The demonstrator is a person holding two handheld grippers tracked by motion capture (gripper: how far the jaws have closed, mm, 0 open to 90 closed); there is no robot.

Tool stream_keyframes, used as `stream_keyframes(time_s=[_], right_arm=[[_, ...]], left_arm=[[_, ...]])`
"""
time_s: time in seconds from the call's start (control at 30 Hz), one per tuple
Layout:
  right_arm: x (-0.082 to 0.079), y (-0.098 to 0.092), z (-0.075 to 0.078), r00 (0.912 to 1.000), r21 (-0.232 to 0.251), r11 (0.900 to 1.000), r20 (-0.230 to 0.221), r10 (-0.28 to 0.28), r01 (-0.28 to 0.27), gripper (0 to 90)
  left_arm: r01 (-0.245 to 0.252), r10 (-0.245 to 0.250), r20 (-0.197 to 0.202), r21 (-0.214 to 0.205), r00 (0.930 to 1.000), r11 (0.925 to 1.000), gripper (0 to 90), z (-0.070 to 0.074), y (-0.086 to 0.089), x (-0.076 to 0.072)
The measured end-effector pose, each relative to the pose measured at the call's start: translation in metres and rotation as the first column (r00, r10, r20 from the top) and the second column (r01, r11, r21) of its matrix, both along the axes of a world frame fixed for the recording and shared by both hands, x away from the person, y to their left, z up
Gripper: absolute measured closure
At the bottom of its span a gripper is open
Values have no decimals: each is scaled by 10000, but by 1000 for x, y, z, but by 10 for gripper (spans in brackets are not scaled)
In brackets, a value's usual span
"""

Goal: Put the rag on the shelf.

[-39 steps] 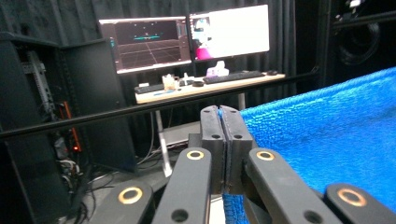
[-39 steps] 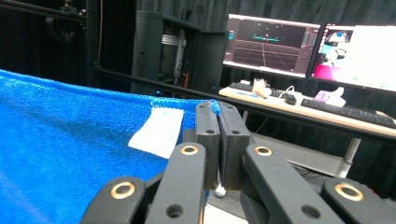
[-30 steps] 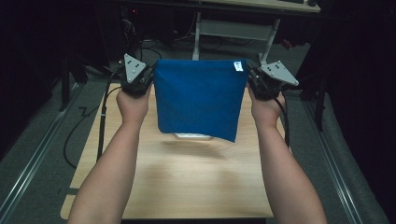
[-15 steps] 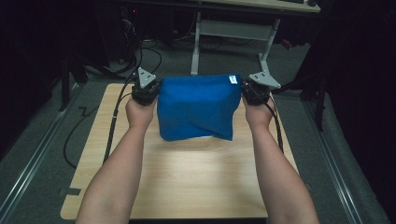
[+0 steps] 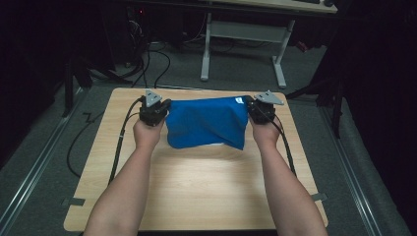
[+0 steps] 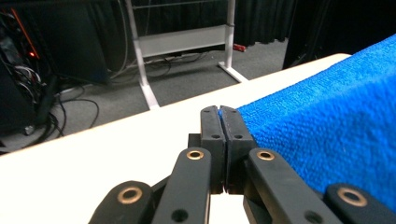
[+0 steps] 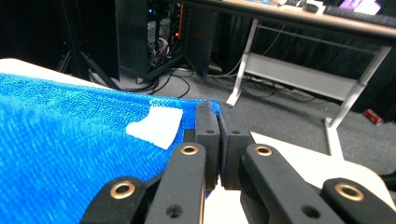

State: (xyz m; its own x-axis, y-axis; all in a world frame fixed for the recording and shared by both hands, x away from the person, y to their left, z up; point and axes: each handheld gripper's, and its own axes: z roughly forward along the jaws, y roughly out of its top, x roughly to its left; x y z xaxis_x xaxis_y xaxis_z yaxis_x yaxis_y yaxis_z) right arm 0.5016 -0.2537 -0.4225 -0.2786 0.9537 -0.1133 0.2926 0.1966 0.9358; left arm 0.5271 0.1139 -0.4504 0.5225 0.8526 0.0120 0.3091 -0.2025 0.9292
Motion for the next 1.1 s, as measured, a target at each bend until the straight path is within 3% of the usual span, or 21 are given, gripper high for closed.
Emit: stream_keyframes(time_s=[0.1, 0.4, 1.1], right_arm=[[-1, 0, -8, 9999, 10, 10000, -102, -9, 9, 889], [-4, 5, -27, 9991, -130, 9999, -414, 38, -44, 889], [-8, 7, -65, 9927, -64, 9999, -1198, 116, -125, 887]], left_arm=[[62, -63, 29, 98, 10000, 9999, 895, -6, -2, -3], [95, -94, -413, 2, 9991, 10000, 895, -27, -2, -9], [415, -391, -1096, 203, 9932, 9989, 895, -58, -7, -21]])
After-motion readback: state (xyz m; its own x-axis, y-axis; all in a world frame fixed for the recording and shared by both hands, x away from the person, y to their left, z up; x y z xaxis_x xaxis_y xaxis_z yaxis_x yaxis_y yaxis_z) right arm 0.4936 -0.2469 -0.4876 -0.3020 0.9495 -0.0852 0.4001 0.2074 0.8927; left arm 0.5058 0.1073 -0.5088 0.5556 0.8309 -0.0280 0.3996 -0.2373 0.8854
